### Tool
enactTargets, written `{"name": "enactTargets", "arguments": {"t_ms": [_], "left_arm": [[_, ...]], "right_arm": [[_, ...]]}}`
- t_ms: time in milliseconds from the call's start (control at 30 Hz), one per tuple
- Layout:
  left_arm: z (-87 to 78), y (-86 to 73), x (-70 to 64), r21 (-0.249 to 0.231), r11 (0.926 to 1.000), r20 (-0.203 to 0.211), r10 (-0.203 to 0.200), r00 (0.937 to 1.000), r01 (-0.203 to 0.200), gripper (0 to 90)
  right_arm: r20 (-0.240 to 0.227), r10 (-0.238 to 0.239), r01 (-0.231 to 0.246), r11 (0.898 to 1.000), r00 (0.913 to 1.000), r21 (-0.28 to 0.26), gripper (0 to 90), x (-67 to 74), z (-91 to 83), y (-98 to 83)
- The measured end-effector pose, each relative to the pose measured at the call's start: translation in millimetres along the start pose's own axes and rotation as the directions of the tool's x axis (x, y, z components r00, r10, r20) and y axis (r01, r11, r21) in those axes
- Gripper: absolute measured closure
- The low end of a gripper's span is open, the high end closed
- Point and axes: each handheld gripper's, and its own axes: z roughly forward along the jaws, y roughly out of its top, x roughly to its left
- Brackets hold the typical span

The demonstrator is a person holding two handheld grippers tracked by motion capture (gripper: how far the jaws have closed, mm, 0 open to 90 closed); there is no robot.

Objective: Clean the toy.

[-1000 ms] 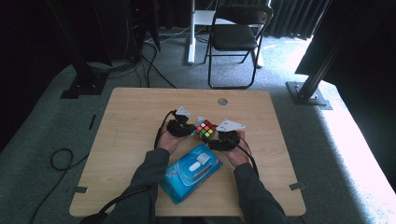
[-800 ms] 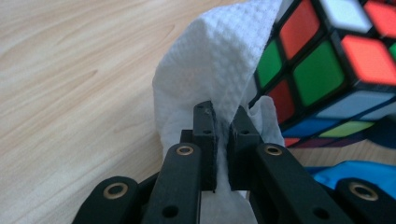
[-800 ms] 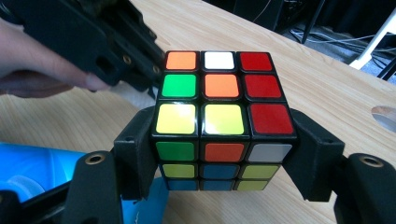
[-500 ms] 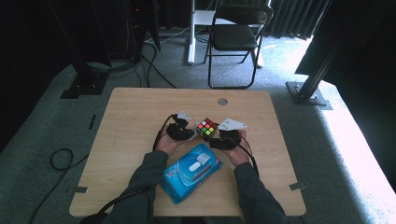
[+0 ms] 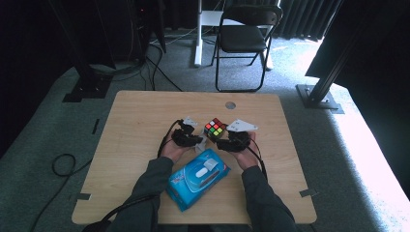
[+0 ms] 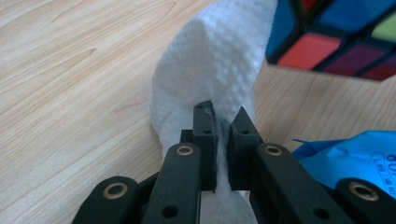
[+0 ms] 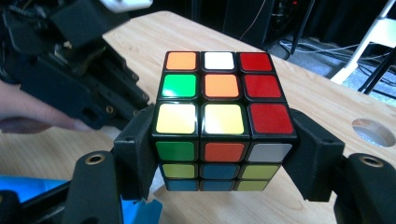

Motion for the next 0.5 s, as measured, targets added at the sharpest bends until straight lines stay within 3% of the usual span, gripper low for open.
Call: {"name": "enactTargets", "arguments": {"t_ms": [300,500], "left_arm": [[-1.2,-5.7,2.7,0.004,0.9999,-0.014,0.009,0.9999,-0.009,84.7],[-1.5,-6.8,0.3,-0.006,0.9996,-0.003,0.028,0.9996,-0.028,84.7]], "right_arm": [[0.002,0.007,-0.007,1.0,1.0,0.0,34.3,-2.7,-0.1,3.7],[-0.003,0.005,-0.005,1.0,1.0,0.01,34.3,-1.2,2.5,2.9]]}}
